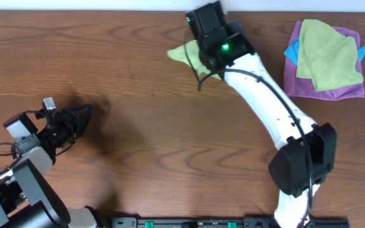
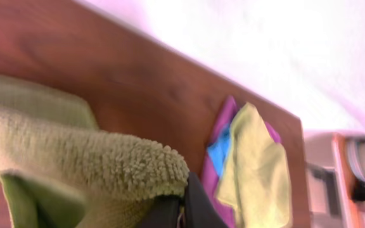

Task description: Fold the cloth

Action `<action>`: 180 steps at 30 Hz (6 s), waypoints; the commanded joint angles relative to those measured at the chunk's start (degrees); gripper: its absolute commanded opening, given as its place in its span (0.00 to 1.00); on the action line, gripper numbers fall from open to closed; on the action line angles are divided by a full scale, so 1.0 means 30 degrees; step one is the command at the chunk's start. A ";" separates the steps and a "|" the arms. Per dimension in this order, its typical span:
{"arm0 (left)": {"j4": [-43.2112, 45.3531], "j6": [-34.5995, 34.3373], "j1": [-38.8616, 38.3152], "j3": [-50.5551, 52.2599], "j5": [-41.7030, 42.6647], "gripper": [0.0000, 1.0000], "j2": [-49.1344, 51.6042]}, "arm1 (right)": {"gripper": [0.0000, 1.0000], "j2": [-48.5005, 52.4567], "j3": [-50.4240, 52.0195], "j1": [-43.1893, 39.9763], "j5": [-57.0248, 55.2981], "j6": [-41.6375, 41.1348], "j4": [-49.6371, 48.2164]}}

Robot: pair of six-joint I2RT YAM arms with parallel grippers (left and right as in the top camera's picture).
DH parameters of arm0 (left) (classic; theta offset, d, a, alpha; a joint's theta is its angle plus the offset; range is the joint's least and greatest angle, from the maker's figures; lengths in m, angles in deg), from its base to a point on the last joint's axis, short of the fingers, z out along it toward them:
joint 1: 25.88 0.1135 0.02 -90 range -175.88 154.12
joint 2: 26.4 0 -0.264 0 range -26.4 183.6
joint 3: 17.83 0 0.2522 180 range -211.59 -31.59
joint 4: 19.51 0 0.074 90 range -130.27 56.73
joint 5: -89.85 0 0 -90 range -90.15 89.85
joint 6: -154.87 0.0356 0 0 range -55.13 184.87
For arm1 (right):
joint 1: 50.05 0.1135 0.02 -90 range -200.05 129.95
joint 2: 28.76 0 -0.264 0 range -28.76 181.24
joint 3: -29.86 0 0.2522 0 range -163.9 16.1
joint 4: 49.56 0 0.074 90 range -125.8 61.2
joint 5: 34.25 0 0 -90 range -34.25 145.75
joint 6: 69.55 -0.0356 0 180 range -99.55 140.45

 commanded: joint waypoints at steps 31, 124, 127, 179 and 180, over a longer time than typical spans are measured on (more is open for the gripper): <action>-0.0401 0.0051 -1.2648 -0.1304 -0.6477 0.51 -0.0109 | 0.90 -0.0036 0.6193 -0.4036 1.3274 -0.6135 0.1778; -0.4838 0.0772 -1.7114 -1.4404 -1.1839 0.06 1.0469 | 0.77 -0.1668 1.1402 -0.6994 1.1701 0.6149 -0.2339; -0.4845 0.0765 -1.7114 -1.4404 -1.1825 0.06 1.0469 | 0.70 -0.1596 1.1417 -0.7016 1.1468 0.6470 -0.3504; -0.7482 0.1472 -1.3216 -1.4440 -1.1234 0.06 0.4320 | 0.01 -0.2215 0.6309 -0.4765 1.1978 0.6426 -0.0947; -0.7512 0.1486 -1.3223 -1.4440 -1.1278 0.06 0.4138 | 0.01 -0.2215 0.6178 -0.4415 1.1963 0.6433 -0.0896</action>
